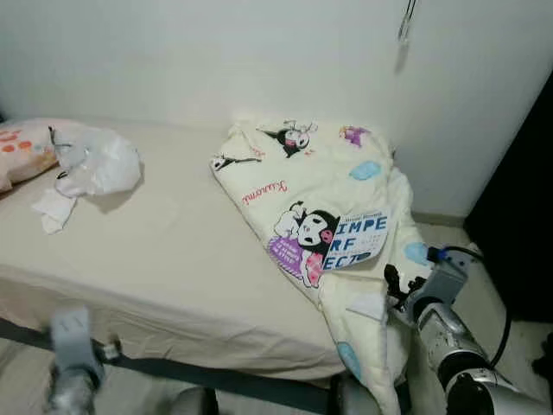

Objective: Clean up the room

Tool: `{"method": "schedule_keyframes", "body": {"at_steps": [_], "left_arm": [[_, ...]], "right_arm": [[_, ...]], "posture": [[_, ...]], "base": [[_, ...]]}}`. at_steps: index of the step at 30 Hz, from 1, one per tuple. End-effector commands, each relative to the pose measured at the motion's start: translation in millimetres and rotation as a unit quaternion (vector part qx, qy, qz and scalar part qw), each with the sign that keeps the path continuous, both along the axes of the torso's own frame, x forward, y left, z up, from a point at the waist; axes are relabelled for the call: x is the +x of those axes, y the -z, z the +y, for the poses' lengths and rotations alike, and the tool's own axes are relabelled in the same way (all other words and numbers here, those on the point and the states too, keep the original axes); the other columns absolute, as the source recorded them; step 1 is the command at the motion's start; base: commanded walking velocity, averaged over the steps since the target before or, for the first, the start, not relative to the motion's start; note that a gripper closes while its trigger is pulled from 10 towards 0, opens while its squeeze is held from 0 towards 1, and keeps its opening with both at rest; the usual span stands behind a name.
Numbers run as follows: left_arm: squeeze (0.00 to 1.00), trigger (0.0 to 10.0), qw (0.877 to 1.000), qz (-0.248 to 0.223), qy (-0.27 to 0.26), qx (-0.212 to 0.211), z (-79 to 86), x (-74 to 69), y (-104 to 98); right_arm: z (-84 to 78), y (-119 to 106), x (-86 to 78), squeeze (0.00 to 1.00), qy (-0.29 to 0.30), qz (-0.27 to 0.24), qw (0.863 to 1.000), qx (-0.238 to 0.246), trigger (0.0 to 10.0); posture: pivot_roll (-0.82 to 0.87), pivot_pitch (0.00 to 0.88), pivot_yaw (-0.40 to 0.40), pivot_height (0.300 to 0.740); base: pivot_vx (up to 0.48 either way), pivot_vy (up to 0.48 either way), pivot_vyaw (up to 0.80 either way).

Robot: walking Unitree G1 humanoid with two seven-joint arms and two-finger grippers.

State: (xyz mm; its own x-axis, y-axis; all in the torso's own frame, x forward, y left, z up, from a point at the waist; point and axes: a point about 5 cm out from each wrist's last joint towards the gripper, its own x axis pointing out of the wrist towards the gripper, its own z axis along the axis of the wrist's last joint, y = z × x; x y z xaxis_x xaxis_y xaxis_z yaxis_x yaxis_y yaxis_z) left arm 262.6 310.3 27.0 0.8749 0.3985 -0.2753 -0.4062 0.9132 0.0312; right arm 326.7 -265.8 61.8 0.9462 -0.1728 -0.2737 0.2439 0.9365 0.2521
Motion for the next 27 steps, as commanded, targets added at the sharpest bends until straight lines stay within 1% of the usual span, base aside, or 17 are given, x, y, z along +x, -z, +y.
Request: {"method": "schedule_keyframes", "body": {"at_steps": [1, 3, 5, 6, 8, 10, 13, 14, 15, 16, 18, 20, 23, 24, 25, 26, 27], "left_arm": [[0.0, 10.0, 0.999, -0.038, 0.004, 0.011, 12.2, 3.5, -16], [0.0, 10.0, 0.999, -0.038, 0.004, 0.011, 12.2, 3.5, -16], [0.0, 10.0, 0.997, -0.059, 0.019, 0.035, 20.5, 6.0, -30], [0.0, 10.0, 0.997, -0.059, 0.029, 0.044, 22.6, 3.2, -31], [0.0, 10.0, 0.996, -0.048, 0.045, 0.055, 22.5, -4.3, -26], [0.0, 10.0, 0.996, -0.045, 0.048, 0.057, 22.9, -7.7, -24], [0.0, 10.0, 0.995, -0.027, 0.073, 0.06, 16.2, -22.5, -11], [0.0, 10.0, 0.995, -0.027, 0.073, 0.06, 16.2, -22.5, -11], [0.0, 10.0, 0.995, -0.013, 0.086, 0.055, 11.0, -29.4, -3], [0.0, 10.0, 0.993, 0.002, 0.106, 0.052, 3.5, -37.2, 6], [0.0, 10.0, 0.989, 0.023, 0.136, 0.051, -7.5, -48.0, 18], [0.0, 10.0, 0.987, 0.029, 0.148, 0.052, -11.8, -52.0, 22], [0.0, 10.0, 0.983, 0.049, 0.17, 0.047, -20.3, -67.6, 31], [0.0, 10.0, 0.983, 0.049, 0.17, 0.047, -20.3, -67.6, 31], [0.0, 10.0, 0.982, 0.055, 0.175, 0.047, -21.3, -72.0, 33], [0.0, 10.0, 0.981, 0.061, 0.179, 0.047, -21.7, -75.6, 34], [0.0, 10.0, 0.98, 0.065, 0.181, 0.047, -21.8, -77.6, 35]], "right_arm": [[-1.8, -12, 5.5, 0.0, 0.001, -0.036, 0.999, 0.008, 10.0], [-1.8, -12, 5.5, 0.0, 0.001, -0.036, 0.999, 0.008, 10.0], [-4.0, -21, 9.7, 0.0, 0.001, -0.067, 0.997, 0.029, 10.0], [-4.8, -27, 12.4, 0.0, 0.001, -0.083, 0.996, 0.04, 10.0], [-6.0, -37, 17.8, 0.0, -0.001, -0.107, 0.993, 0.053, 10.0], [-5.8, -40, 19.0, 0.0, -0.002, -0.112, 0.992, 0.054, 10.0], [-1.7, -66, 31.9, 0.0, -0.022, -0.174, 0.981, 0.085, 10.0], [-1.7, -66, 31.9, 0.0, -0.022, -0.174, 0.981, 0.085, 10.0], [3.4, -76, 37.0, 0.0, -0.039, -0.208, 0.971, 0.113, 10.0], [10.3, -84, 41.3, 0.0, -0.058, -0.227, 0.964, 0.126, 10.0], [19.9, -91, 45.8, 0.0, -0.08, -0.245, 0.957, 0.133, 10.0], [22.9, -92, 46.7, 0.0, -0.085, -0.247, 0.956, 0.132, 10.0], [23.3, -90, 47.9, 0.0, -0.062, -0.24, 0.959, 0.14, 10.0], [23.3, -90, 47.9, 0.0, -0.062, -0.24, 0.959, 0.14, 10.0], [23.6, -88, 48.4, 0.0, -0.054, -0.23, 0.962, 0.137, 10.0], [24.1, -81, 49.2, 0.0, -0.034, -0.186, 0.976, 0.105, 10.0], [24.1, -77, 49.4, 0.0, -0.021, -0.156, 0.984, 0.079, 10.0]], "posture": [[0.03, 0.121, 0.014, 0.54], [0.03, 0.121, 0.014, 0.54], [0.06, 0.167, 0.04, 0.53], [0.07, 0.197, 0.053, 0.525], [0.09, 0.213, 0.063, 0.515], [0.09, 0.217, 0.064, 0.51], [0.12, 0.261, 0.071, 0.495], [0.12, 0.261, 0.071, 0.495], [0.13, 0.275, 0.079, 0.495], [0.14, 0.29, 0.09, 0.495], [0.14, 0.305, 0.098, 0.495], [0.14, 0.305, 0.099, 0.495], [0.15, 0.315, 0.105, 0.495], [0.15, 0.315, 0.105, 0.495], [0.15, 0.312, 0.107, 0.495], [0.16, 0.319, 0.112, 0.495], [0.16, 0.319, 0.112, 0.495]], "base": [[0.0, 0.0, 0.0], [0.0, 0.0, 0.0], [0.0, 0.0, 0.0], [0.0, 0.0, 0.0], [0.0, 0.0, 0.0], [0.0, 0.0, 0.0], [0.0, 0.0, 0.0], [0.0, 0.0, 0.0], [0.0, 0.0, 0.0], [0.0, 0.0, 0.0], [0.0, 0.0, 0.0], [0.0, 0.0, 0.0], [0.0, 0.0, 0.0], [0.0, 0.0, 0.0], [0.0, 0.0, 0.0], [0.0, 0.0, 0.0], [0.0, 0.0, 0.0]]}}
